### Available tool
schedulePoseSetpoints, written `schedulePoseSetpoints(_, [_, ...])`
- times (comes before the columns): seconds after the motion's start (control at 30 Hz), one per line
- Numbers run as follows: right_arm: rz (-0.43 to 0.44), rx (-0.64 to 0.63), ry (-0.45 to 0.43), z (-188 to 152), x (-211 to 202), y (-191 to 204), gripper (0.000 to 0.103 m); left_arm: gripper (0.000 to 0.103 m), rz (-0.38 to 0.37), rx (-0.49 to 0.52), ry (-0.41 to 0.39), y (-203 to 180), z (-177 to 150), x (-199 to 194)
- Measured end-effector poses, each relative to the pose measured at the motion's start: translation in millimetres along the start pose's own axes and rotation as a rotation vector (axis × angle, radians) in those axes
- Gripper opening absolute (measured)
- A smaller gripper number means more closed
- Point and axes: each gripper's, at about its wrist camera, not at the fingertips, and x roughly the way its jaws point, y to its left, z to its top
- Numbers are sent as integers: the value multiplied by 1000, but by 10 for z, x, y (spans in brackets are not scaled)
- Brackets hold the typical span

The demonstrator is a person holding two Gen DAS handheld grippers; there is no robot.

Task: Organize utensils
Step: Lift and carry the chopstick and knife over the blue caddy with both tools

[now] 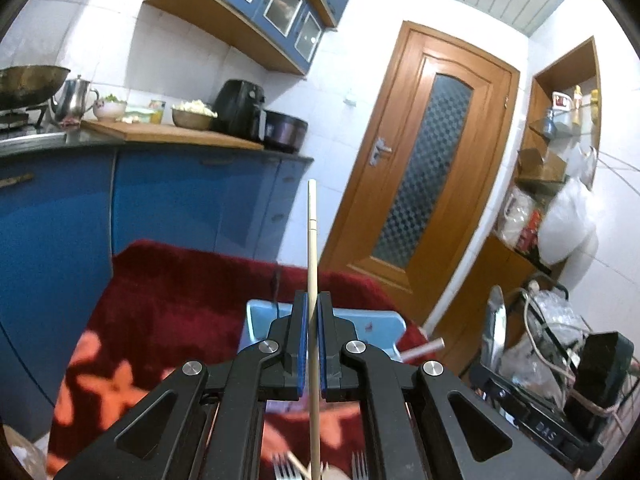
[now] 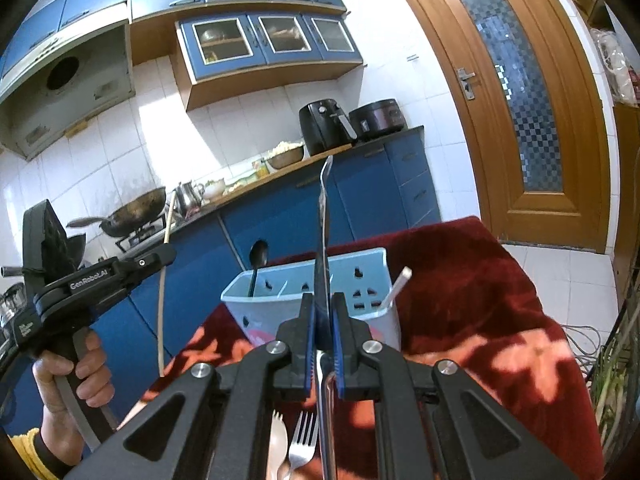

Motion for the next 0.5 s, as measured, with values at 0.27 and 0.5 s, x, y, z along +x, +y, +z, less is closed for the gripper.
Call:
schedulePoseSetpoints(0.27, [-27, -32, -89, 289, 206, -2, 9, 4, 45, 21, -135, -4, 264, 261])
schedulePoseSetpoints(0.5, [-20, -38, -129, 474, 428, -5, 9, 4, 92, 29, -163, 81, 312, 612])
